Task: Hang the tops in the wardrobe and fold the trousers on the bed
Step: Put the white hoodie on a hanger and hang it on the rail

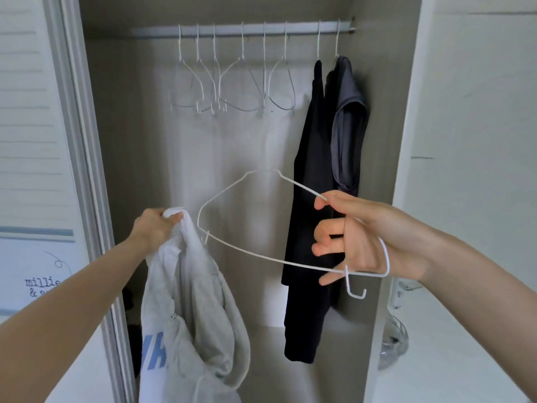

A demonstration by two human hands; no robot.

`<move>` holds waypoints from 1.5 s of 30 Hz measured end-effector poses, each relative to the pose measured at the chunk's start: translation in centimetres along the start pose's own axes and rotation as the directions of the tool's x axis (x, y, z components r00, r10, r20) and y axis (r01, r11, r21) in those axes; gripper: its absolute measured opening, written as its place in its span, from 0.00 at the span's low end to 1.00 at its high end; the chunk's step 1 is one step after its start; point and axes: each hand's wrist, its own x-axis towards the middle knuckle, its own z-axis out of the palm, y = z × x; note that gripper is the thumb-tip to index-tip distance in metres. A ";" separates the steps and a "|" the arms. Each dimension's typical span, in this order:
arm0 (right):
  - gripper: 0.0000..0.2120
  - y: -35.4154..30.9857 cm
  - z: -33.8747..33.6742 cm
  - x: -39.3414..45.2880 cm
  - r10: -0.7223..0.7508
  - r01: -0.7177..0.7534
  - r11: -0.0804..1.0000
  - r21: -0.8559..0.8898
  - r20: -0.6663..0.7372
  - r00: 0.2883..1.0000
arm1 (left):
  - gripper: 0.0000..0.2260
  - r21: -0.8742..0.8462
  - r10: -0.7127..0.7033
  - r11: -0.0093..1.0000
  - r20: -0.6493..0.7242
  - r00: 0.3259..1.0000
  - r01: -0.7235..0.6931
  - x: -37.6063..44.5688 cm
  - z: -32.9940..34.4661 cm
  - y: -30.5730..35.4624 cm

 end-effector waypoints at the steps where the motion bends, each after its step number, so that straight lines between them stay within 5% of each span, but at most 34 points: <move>1: 0.05 0.2 -0.5 -0.2 0.015 -0.016 1.000 0.014 0.057 0.998 | 0.17 0.014 0.002 1.000 -0.004 1.000 -0.001 0.2 -0.2 -0.2; 16: 0.07 0.1 -5.1 -0.1 0.028 -0.028 1.000 -0.004 0.261 0.965 | 0.08 0.205 0.138 0.971 -0.079 0.987 -0.120 1.0 -0.9 0.4; 23: 0.06 4.5 -2.4 4.1 0.012 -0.006 0.999 -0.037 0.146 0.989 | 0.12 0.151 0.245 0.961 -0.058 0.968 -0.234 -0.6 0.8 3.3; 29: 0.09 9.2 -1.3 7.2 -0.180 0.180 0.983 -0.043 0.016 0.984 | 0.09 -0.084 0.246 0.964 -0.074 0.967 -0.251 -2.7 0.8 6.6; 32: 0.09 9.8 -1.7 7.7 -0.243 0.243 0.970 -0.012 -0.022 0.970 | 0.08 -0.139 0.353 0.924 -0.042 0.935 -0.355 -3.6 0.0 9.4; 40: 0.10 7.8 -3.4 5.9 -0.507 0.454 0.835 0.310 0.117 0.854 | 0.14 -0.335 0.520 0.823 0.117 0.846 -0.459 -4.8 -5.4 14.2; 41: 0.12 7.5 -3.9 5.5 -0.531 0.467 0.819 0.333 0.132 0.837 | 0.14 -0.266 0.546 0.813 0.042 0.837 -0.517 -4.4 -6.1 14.2; 43: 0.13 6.9 -4.5 4.8 -0.559 0.478 0.798 0.368 0.154 0.815 | 0.12 0.190 0.620 0.775 -0.052 0.783 -0.602 -3.3 -6.8 13.8; 45: 0.12 6.7 -4.7 4.5 -0.562 0.470 0.792 0.391 0.163 0.811 | 0.19 0.496 0.631 0.661 0.038 0.774 -0.563 -2.6 -6.5 13.4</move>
